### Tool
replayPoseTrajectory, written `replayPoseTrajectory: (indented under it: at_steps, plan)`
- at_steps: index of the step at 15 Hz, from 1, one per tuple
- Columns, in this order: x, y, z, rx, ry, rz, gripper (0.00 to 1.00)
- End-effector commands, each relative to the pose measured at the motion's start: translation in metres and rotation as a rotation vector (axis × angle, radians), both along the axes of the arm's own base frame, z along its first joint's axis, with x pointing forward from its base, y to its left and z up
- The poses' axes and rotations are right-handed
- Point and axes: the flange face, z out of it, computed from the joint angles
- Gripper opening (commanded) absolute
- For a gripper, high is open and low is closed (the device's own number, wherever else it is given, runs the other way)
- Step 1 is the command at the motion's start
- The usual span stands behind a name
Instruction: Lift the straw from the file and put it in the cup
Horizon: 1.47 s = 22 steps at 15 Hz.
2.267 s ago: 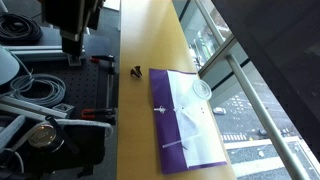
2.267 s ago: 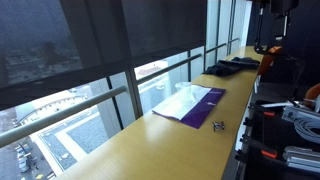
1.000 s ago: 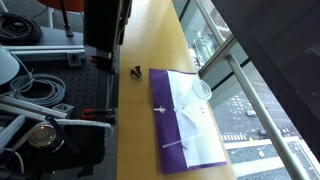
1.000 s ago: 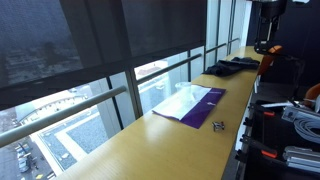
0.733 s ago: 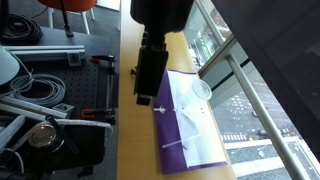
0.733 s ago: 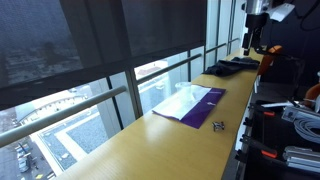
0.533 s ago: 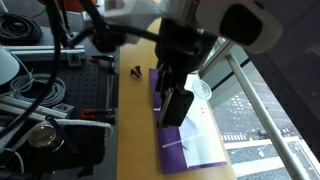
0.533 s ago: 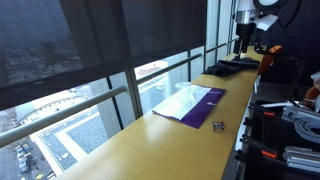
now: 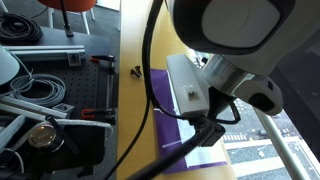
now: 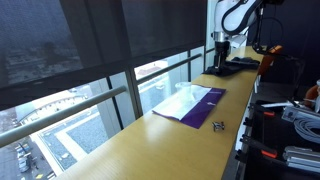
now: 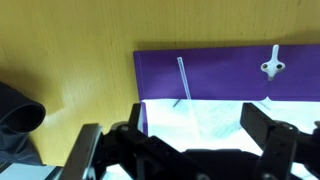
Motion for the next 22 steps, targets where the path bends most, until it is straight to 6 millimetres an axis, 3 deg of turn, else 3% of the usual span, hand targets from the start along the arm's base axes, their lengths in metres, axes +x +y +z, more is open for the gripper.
replayPoseTrajectory:
  at_steps: [1, 5, 14, 19, 21, 22]
  plan:
    - [0.033, 0.014, -0.027, -0.02, -0.016, -0.008, 1.0]
    - [0.064, 0.022, -0.055, -0.029, -0.026, -0.063, 1.0]
    - [0.107, -0.037, -0.127, 0.029, 0.017, -0.145, 1.0]
    - [0.124, -0.035, -0.144, 0.074, 0.044, -0.142, 1.0]
    - [0.127, -0.026, -0.15, 0.086, 0.055, -0.134, 0.93]
    - [0.128, -0.022, -0.153, 0.09, 0.06, -0.129, 0.78]
